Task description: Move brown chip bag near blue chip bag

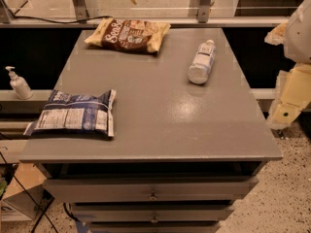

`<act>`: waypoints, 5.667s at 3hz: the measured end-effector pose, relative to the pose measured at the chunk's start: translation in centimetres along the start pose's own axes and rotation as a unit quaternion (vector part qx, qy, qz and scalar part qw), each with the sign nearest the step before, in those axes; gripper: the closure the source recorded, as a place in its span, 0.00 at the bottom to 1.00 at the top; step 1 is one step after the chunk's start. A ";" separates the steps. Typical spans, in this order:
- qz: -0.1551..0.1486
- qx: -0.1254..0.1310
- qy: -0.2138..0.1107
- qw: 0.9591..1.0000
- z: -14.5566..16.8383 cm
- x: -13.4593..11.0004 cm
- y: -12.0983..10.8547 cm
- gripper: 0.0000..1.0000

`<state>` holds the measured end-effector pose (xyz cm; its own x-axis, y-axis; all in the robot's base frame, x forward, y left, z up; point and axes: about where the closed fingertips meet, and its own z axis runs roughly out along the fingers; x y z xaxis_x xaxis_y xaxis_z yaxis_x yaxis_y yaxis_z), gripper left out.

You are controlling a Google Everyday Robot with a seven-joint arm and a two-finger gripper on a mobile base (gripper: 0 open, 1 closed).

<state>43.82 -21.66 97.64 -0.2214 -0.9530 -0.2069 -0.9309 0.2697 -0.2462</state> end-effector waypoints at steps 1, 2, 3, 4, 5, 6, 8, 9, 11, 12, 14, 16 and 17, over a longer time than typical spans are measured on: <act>0.000 0.000 0.000 1.000 0.0 0.0 0.0 0.00; -0.003 0.015 -0.034 0.999 0.4 -1.6 -0.6 0.00; -0.016 0.036 -0.110 0.993 0.5 -4.6 -2.3 0.00; -0.023 0.048 -0.188 0.981 0.7 -8.1 -4.6 0.00; -0.022 0.048 -0.194 0.979 0.6 -8.5 -4.7 0.00; -0.006 0.051 -0.216 0.975 1.0 -9.3 -5.2 0.00; 0.015 0.075 -0.325 0.942 2.6 -16.1 -11.4 0.00; 0.056 0.062 -0.369 0.926 5.5 -18.0 -14.9 0.00; 0.095 0.049 -0.393 0.914 9.3 -19.9 -18.0 0.00; 0.106 0.049 -0.380 0.918 10.9 -20.2 -18.4 0.00; 0.129 0.048 -0.380 0.914 17.2 -22.6 -22.6 0.00; 0.191 0.061 -0.374 0.905 23.6 -24.1 -26.3 0.00; 0.216 0.061 -0.370 0.901 26.1 -24.9 -27.4 0.00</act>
Offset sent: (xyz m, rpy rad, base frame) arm 0.0288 0.0407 -0.0011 0.1619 -0.1191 0.0482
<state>82.40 -1.70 84.79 -0.2585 -0.4138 -0.8729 -0.7549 0.6503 -0.0847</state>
